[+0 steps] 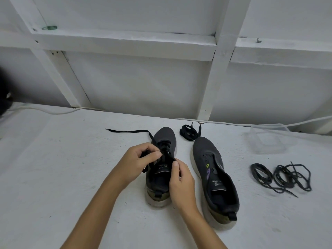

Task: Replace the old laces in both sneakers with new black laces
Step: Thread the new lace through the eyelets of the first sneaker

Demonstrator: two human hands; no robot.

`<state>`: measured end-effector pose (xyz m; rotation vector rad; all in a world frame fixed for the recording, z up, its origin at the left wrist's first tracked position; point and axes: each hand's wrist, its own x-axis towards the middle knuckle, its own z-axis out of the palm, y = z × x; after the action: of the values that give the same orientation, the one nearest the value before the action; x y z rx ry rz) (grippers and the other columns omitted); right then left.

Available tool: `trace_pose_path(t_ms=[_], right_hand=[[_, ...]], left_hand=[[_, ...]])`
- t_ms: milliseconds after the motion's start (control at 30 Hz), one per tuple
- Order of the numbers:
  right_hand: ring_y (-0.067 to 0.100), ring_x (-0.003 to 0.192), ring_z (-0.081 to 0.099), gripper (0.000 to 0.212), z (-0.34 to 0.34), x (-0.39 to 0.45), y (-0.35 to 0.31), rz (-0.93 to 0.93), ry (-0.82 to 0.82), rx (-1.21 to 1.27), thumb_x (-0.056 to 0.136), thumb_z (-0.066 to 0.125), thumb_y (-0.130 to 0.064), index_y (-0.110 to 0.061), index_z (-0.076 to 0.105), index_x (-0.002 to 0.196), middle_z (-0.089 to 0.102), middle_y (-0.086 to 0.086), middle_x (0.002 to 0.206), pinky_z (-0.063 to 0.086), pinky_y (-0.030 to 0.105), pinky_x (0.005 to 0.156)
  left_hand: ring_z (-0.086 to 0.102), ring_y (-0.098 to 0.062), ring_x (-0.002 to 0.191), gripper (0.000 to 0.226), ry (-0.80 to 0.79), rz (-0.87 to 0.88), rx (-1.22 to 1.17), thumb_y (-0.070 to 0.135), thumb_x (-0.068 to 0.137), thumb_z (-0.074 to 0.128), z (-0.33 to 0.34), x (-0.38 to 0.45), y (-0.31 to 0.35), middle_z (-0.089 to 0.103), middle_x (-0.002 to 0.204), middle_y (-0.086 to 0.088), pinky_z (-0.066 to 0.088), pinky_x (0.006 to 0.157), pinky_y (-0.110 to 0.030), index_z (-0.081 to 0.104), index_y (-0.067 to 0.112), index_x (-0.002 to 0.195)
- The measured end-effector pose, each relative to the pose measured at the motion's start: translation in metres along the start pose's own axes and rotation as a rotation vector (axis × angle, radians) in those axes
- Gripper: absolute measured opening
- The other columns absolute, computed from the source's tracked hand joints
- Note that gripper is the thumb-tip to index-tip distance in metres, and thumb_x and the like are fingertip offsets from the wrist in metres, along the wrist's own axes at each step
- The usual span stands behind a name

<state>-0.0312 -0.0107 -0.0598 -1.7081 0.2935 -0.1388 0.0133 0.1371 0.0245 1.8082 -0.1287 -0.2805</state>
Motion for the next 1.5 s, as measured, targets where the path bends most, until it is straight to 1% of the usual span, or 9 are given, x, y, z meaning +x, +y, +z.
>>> trace_pose_path(t_ms=[267,367,533,633,733,900,1200,1367,1500], right_hand=[[-0.011,0.121,0.051,0.034,-0.011,0.011,-0.021,-0.099,-0.107,-0.169,0.099,0.06,-0.029,-0.036,0.062,0.132,0.059,-0.034,0.123,0.042,0.018,0.104],[0.001,0.099,0.059,0.015,-0.013,0.029,-0.04,-0.237,-0.163,-0.3,0.097,0.064,-0.028,-0.022,0.073,0.108,0.07,-0.015,0.105,0.045,0.02,0.088],[0.009,0.073,0.063,0.029,-0.021,0.05,-0.058,0.049,-0.088,-0.116,0.101,0.055,-0.037,-0.022,0.071,0.082,0.07,-0.011,0.077,0.05,0.029,0.075],[0.01,0.077,0.069,0.034,-0.029,0.055,-0.064,0.317,-0.061,0.185,0.106,0.047,-0.039,-0.019,0.068,0.089,0.073,-0.007,0.083,0.053,0.033,0.075],[0.005,0.071,0.072,0.033,-0.036,0.058,-0.064,0.449,-0.016,0.318,0.108,0.041,-0.038,-0.018,0.064,0.096,0.075,-0.003,0.085,0.053,0.033,0.075],[0.011,0.082,0.072,0.03,-0.036,0.055,-0.061,0.473,0.005,0.269,0.108,0.042,-0.034,-0.016,0.065,0.103,0.074,0.003,0.097,0.056,0.032,0.072],[0.015,0.076,0.07,0.021,-0.033,0.052,-0.04,0.472,0.087,0.071,0.104,0.05,-0.02,-0.016,0.051,0.124,0.065,0.002,0.099,0.061,0.031,0.065],[0.032,0.115,0.059,0.063,-0.024,0.044,-0.028,0.211,-0.045,-0.552,0.093,0.064,-0.015,-0.012,0.038,0.151,0.052,0.01,0.13,0.047,0.037,0.099],[0.029,0.108,0.062,0.039,-0.024,0.047,-0.036,0.03,-0.025,-0.646,0.095,0.062,-0.012,-0.017,0.061,0.134,0.053,0.007,0.13,0.044,0.032,0.091]], left_hand=[[0.063,-0.002,0.088,0.013,0.189,0.166,0.272,0.022,0.093,0.068,-0.006,0.015,-0.004,0.069,0.092,0.019,0.048,0.076,-0.012,0.073,0.033,0.094],[0.062,-0.005,0.094,0.013,0.203,0.257,0.349,0.022,0.091,0.07,-0.003,0.026,-0.005,0.067,0.096,0.016,0.045,0.08,-0.011,0.075,0.031,0.099],[0.053,-0.013,0.115,0.038,0.374,0.139,0.638,0.028,0.091,0.07,-0.005,0.041,-0.023,0.056,0.125,0.008,0.045,0.093,-0.03,0.064,0.03,0.128],[0.052,-0.019,0.111,0.016,0.467,0.062,0.696,0.031,0.093,0.065,0.004,0.034,-0.026,0.058,0.116,0.007,0.047,0.085,-0.036,0.069,0.029,0.108],[0.06,-0.008,0.087,0.013,0.318,-0.062,0.517,0.039,0.092,0.065,0.017,0.024,-0.022,0.065,0.091,0.014,0.044,0.07,-0.019,0.068,0.029,0.085],[0.062,0.0,0.081,0.016,0.271,-0.193,0.325,0.045,0.084,0.075,0.029,0.019,-0.021,0.069,0.085,0.014,0.042,0.066,-0.011,0.074,0.03,0.09],[0.06,-0.013,0.078,0.019,0.366,-0.338,-0.54,0.018,0.095,0.049,0.007,0.016,-0.024,0.061,0.073,0.003,0.036,0.073,-0.035,0.052,0.018,0.076],[0.065,-0.015,0.077,0.022,0.491,-0.558,0.025,0.021,0.094,0.058,-0.007,0.012,-0.062,0.068,0.088,0.0,0.046,0.065,-0.029,0.06,0.01,0.112],[0.056,-0.023,0.112,0.056,0.372,-0.423,0.512,0.033,0.089,0.07,-0.004,0.006,-0.079,0.057,0.122,-0.005,0.042,0.084,-0.029,0.047,0.017,0.138]])
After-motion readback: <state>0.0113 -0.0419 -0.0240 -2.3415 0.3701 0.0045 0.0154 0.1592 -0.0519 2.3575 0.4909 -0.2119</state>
